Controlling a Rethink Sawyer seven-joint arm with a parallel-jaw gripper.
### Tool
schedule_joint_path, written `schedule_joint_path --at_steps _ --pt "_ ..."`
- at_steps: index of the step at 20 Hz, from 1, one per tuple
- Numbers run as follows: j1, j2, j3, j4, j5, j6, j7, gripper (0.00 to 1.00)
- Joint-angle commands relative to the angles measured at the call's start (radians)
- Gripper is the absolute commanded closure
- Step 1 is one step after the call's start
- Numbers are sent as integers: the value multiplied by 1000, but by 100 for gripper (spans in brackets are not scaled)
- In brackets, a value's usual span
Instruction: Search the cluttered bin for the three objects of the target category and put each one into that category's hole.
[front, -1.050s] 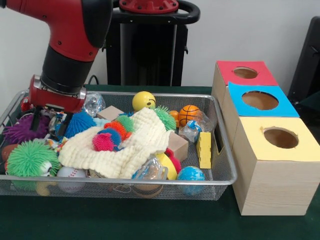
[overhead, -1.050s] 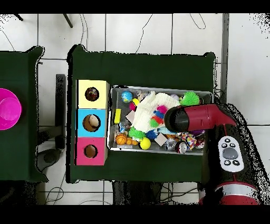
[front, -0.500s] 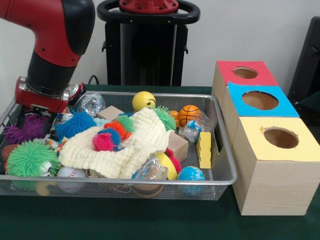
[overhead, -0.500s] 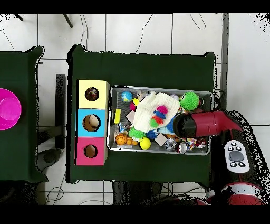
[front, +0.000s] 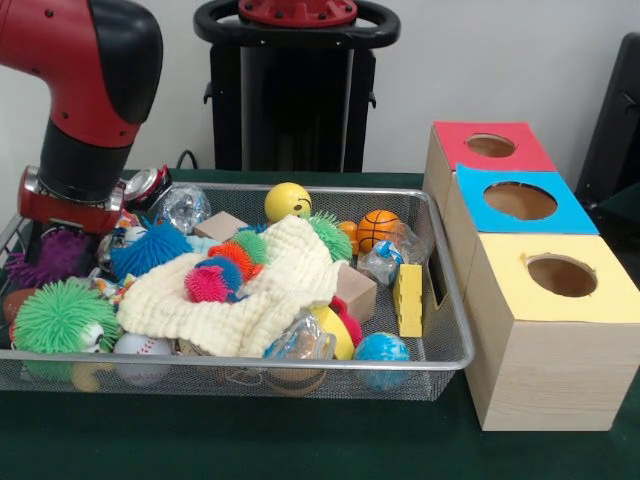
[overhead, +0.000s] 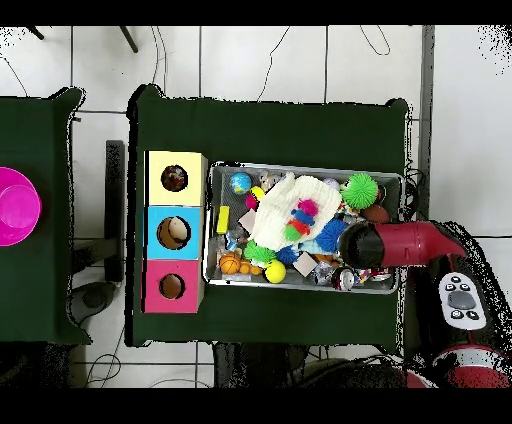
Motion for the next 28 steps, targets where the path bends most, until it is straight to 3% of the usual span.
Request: schedule_joint_path --at_steps 1,13,22,28 --pt "-24 52 114 106 45 -87 52 0" --pt "-104 31 222 206 134 -108 21 0" --pt "-182 34 322 231 134 -198 11 0" --pt "-177 -21 332 239 105 -178 -16 0"
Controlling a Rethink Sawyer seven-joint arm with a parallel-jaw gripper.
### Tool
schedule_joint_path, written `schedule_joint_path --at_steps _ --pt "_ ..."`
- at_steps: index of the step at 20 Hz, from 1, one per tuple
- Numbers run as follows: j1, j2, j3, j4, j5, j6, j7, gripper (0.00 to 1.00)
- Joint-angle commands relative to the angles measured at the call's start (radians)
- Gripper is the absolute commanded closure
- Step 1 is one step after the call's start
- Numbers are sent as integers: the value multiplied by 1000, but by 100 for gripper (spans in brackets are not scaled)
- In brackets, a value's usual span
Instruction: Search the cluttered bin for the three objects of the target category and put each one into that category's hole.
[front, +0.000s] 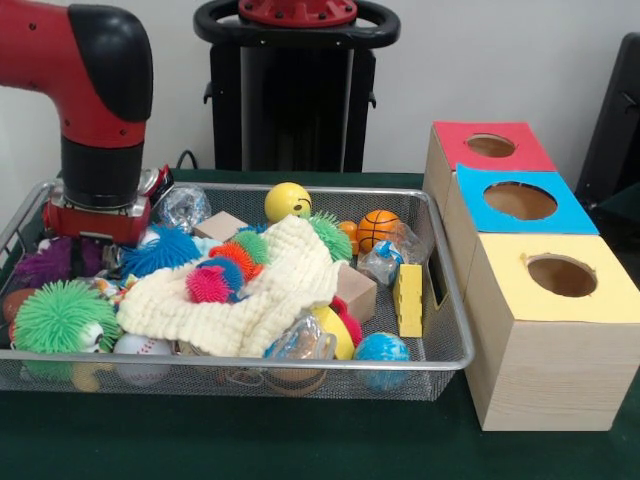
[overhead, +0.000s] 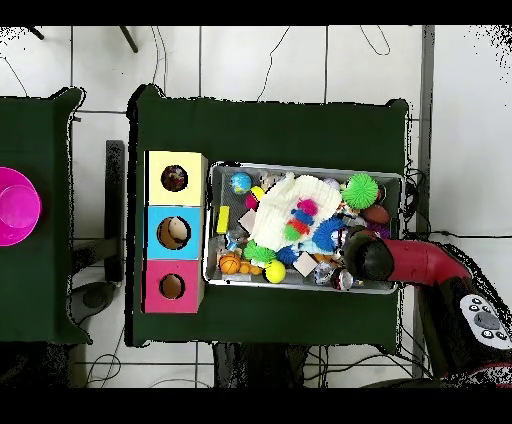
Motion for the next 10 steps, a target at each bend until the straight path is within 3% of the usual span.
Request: schedule_joint_path --at_steps 1,10 --pt "12 -25 160 99 15 -30 -19 0" --pt "53 -99 150 103 49 79 -19 0"
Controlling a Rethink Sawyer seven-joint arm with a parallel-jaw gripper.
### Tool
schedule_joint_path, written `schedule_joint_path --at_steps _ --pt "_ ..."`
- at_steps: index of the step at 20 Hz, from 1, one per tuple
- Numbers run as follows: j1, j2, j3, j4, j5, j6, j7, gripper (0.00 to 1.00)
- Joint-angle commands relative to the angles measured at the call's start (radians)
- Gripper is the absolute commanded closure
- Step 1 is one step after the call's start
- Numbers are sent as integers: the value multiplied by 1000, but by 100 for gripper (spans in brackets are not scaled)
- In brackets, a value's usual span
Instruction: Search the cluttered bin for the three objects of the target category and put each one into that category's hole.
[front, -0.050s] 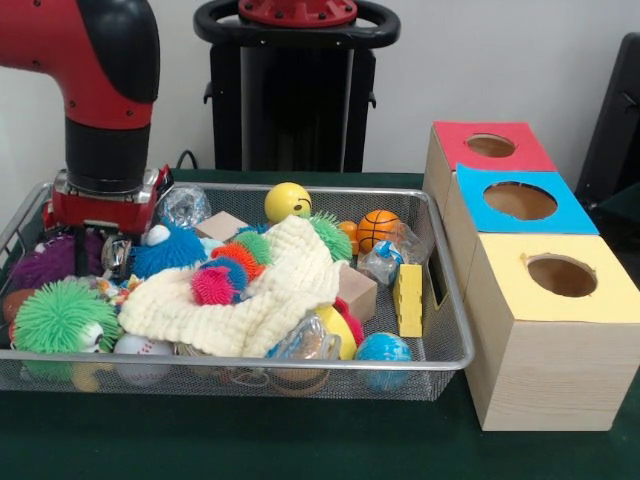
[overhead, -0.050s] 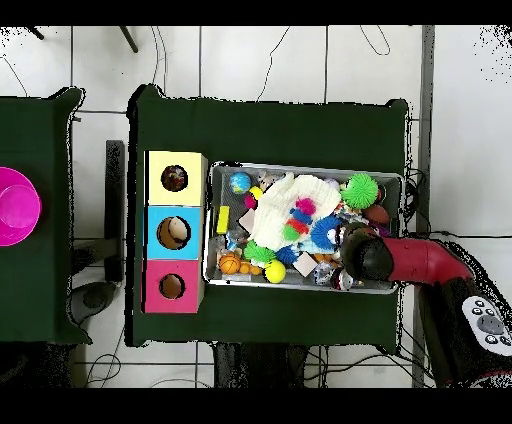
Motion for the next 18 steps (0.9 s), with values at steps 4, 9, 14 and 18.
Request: schedule_joint_path --at_steps 4,9,14,18 --pt "45 -15 128 67 47 39 2 0" --pt "64 -3 82 49 -5 -25 20 0" --pt "56 8 87 46 -19 -74 26 0" --pt "43 25 101 46 -24 -118 31 0"
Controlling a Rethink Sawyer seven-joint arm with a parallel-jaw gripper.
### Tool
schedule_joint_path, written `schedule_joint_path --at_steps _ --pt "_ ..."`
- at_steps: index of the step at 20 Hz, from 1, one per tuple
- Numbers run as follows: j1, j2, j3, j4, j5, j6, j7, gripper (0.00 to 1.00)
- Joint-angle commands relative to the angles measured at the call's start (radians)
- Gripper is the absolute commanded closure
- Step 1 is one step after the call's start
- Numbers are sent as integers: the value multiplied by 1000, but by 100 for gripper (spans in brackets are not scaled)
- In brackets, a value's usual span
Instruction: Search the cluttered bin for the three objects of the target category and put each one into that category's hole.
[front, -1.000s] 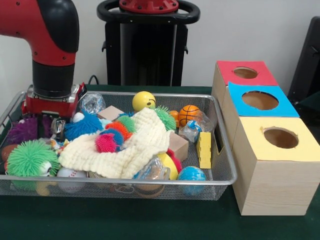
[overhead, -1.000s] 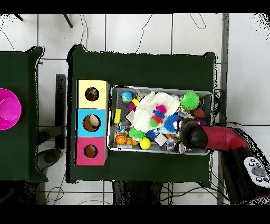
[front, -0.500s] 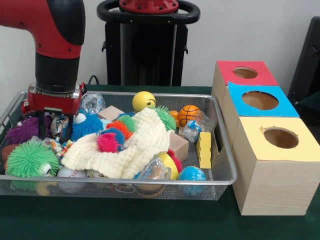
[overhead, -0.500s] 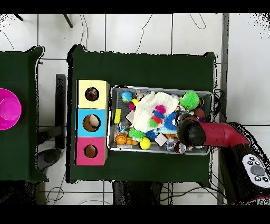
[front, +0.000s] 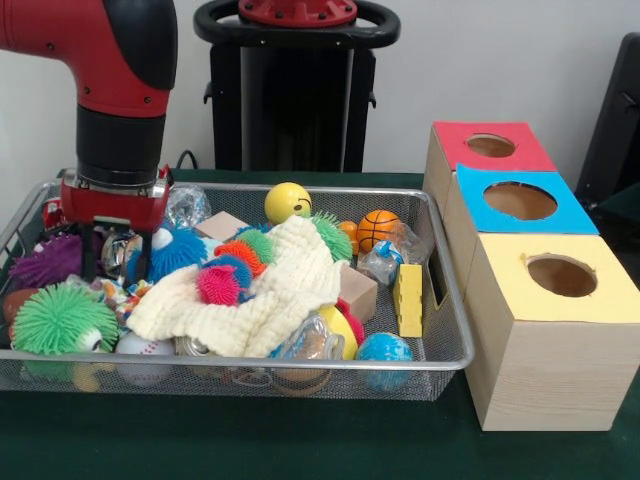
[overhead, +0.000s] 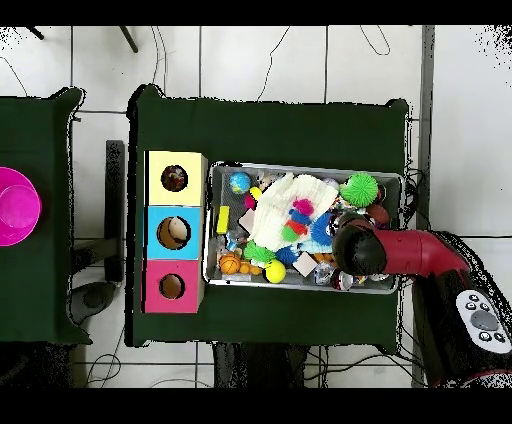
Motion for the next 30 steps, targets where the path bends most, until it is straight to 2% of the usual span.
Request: schedule_joint_path --at_steps 1,6,13,19,24,25,30 --pt "7 59 91 45 -26 -104 33 0" --pt "9 84 78 30 -38 -153 44 0" --pt "0 124 100 -5 -23 -152 23 0" --pt "-21 139 128 -1 -10 -139 11 0" --pt "-44 143 154 13 -30 -170 0 0" --pt "-44 143 154 14 -31 -171 0 100" --pt "-38 138 153 12 -38 -174 2 100"
